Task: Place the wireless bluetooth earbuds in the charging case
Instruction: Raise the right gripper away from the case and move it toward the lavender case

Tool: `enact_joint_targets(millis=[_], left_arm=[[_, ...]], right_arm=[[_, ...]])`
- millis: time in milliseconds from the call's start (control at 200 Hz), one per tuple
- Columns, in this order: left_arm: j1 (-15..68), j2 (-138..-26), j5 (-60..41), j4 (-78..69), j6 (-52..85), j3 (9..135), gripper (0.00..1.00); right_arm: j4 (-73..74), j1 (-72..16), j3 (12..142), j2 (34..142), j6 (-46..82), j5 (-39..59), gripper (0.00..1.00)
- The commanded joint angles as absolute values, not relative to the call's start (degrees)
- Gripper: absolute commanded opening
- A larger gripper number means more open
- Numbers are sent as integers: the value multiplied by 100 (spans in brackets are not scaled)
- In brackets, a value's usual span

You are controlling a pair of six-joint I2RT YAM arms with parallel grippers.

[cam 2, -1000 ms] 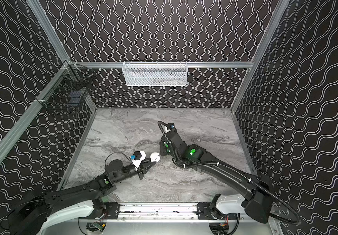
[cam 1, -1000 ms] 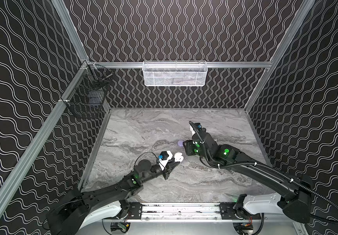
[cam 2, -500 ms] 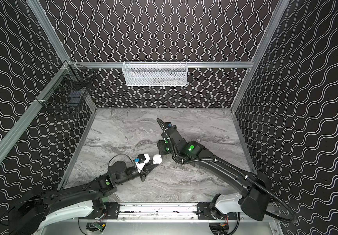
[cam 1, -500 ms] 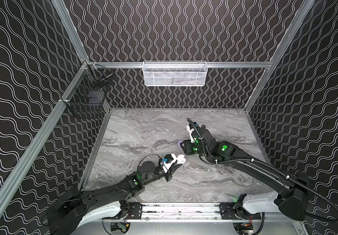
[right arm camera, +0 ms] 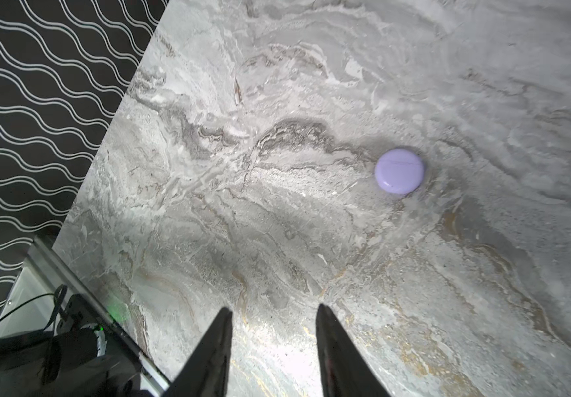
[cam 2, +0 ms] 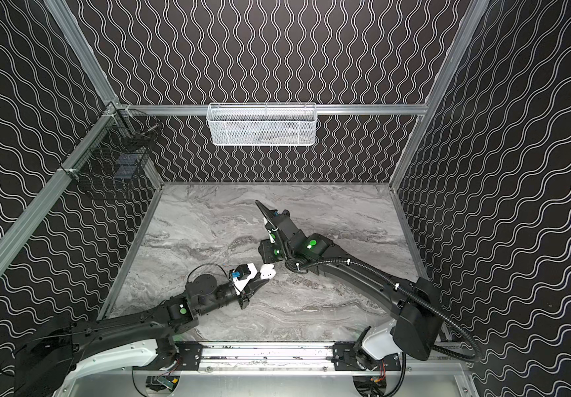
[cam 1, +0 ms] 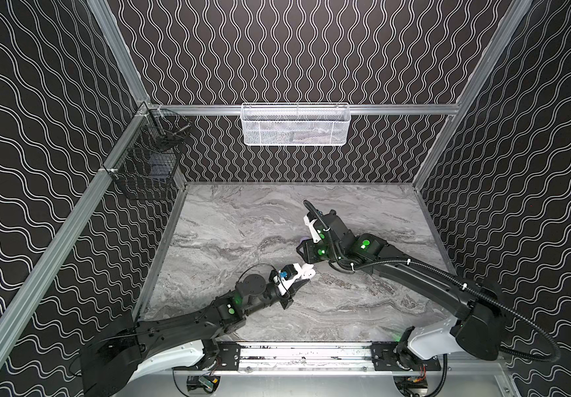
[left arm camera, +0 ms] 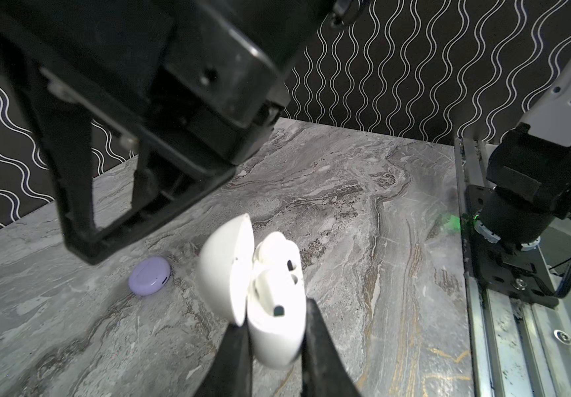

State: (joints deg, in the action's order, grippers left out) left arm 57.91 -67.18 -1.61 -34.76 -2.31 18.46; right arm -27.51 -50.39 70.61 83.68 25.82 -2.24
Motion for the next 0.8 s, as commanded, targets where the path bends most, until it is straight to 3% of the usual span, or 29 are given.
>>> enact_joint_targets(millis=[0, 796], left_arm=[[5810, -6713, -59, -3524, -359, 1903, 0], [5818, -6704, 47, -3501, -357, 1890, 0]], right_arm=[[-2747, -5036, 7080, 8407, 2505, -40, 43], [-2580, -5042, 6741, 8384, 2587, 239, 42]])
